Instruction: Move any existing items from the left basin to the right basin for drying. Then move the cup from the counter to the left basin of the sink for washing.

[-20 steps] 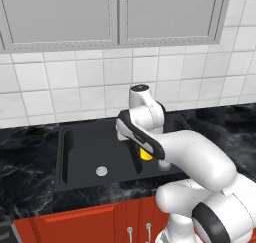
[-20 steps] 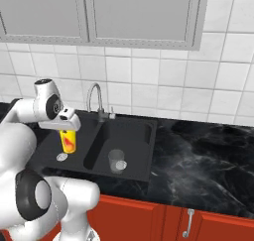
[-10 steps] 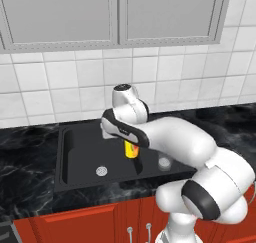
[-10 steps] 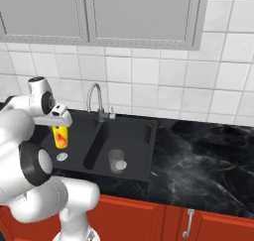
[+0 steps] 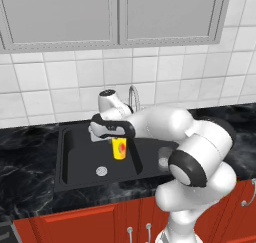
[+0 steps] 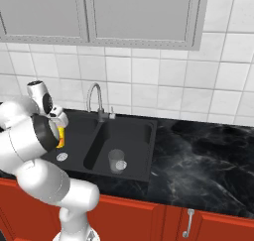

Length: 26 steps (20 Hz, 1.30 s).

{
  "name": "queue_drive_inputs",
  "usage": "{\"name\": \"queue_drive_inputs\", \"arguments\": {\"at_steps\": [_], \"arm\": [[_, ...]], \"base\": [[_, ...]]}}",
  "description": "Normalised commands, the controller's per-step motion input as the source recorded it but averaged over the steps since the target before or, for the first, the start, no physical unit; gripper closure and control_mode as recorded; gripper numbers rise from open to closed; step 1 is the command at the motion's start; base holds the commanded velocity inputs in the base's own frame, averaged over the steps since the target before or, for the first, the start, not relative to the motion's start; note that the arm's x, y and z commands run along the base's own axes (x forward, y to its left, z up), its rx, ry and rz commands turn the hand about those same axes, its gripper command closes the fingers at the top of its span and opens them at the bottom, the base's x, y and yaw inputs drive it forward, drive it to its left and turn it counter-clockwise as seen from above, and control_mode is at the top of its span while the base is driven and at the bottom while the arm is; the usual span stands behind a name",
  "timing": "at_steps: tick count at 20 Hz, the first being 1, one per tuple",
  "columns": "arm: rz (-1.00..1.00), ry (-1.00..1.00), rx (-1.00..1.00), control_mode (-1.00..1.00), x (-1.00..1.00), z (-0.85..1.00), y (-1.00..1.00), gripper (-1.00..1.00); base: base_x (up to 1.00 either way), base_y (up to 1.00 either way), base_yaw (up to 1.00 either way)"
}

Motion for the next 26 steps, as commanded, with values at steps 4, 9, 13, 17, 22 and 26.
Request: {"name": "queue_drive_inputs", "arguments": {"at_steps": [4,9,13,17,22,26], "arm": [[0.03,0.0,-0.06,-1.0,0.19,-0.39,0.15,1.0],[0.02,0.0,-0.03,-1.0,0.22,-0.41,0.18,1.0],[0.02,0.0,0.0,-1.0,0.19,-0.42,0.18,1.0],[0.02,0.0,0.0,-1.0,0.2,-0.43,0.16,1.0],[0.01,0.0,0.0,-1.0,0.2,-0.41,0.16,1.0],[0.0,0.0,0.0,-1.0,0.16,-0.33,0.12,1.0]], "base": [[0.0,0.0,0.0],[0.0,0.0,0.0],[0.0,0.0,0.0],[0.0,0.0,0.0],[0.0,0.0,0.0],[0.0,0.0,0.0]]}}
